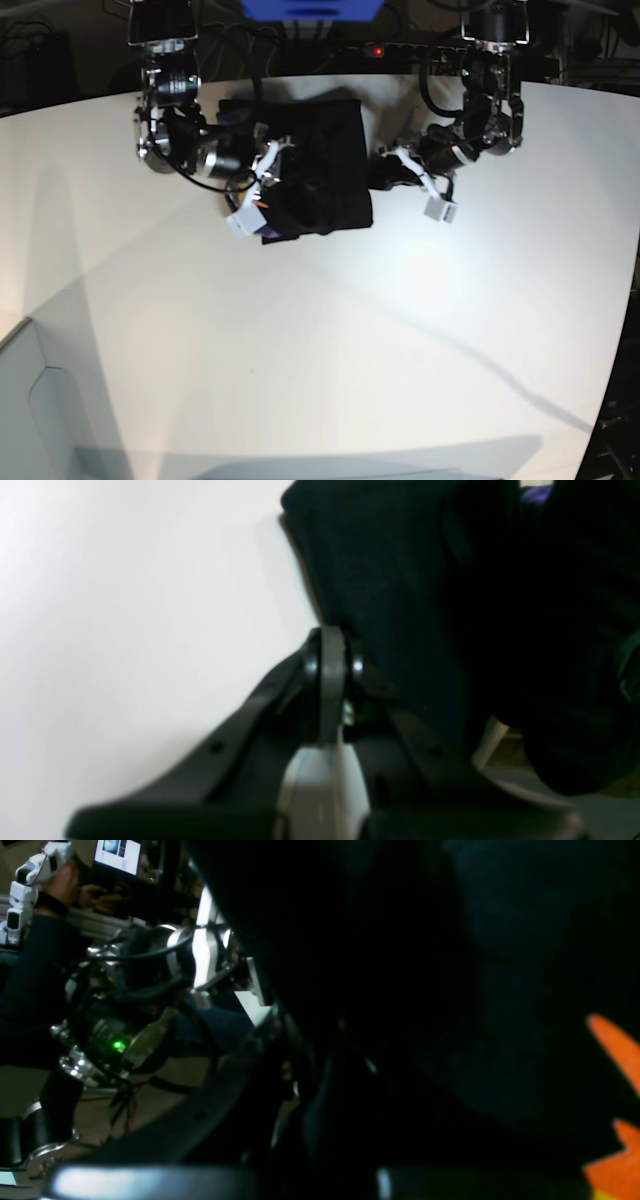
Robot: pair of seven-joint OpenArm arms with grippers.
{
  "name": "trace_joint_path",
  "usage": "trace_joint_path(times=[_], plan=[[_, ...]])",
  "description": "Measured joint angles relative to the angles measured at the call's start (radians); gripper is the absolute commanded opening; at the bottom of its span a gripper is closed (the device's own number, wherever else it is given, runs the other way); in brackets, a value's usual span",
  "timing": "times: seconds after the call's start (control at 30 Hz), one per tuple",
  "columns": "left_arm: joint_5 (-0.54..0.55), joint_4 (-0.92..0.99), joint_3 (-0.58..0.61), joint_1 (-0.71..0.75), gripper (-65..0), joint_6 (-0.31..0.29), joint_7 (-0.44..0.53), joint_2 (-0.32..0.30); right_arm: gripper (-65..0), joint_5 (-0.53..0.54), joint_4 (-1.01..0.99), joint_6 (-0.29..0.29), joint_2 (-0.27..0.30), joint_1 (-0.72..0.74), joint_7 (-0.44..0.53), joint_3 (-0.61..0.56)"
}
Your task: Fold the T-shirt properly
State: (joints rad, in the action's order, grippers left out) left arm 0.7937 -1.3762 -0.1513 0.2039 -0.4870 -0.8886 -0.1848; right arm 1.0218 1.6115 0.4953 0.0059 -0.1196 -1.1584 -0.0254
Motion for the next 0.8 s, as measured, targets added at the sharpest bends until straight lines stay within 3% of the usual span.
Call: trace_joint_path(times=[0.13,0.47,0.8], plan=[[0.000,0.000,0.000,0.000,-64.8,0.000,0.000,0.000,-46.9,0.000,0.000,-0.004,0.000,0.000,0.000,0.001],[0.000,0.000,0.000,0.000,-64.8,0.000,0.000,0.000,-31.6,0.000,0.000,-0.004,0.000,0.000,-0.008,0.003],[0.000,-0.001,0.000,0.000,-64.8,0.000,0.000,0.000,-28.6,0.008,-0.052,-0.004,0.002,0.003,-0.008,0.003]])
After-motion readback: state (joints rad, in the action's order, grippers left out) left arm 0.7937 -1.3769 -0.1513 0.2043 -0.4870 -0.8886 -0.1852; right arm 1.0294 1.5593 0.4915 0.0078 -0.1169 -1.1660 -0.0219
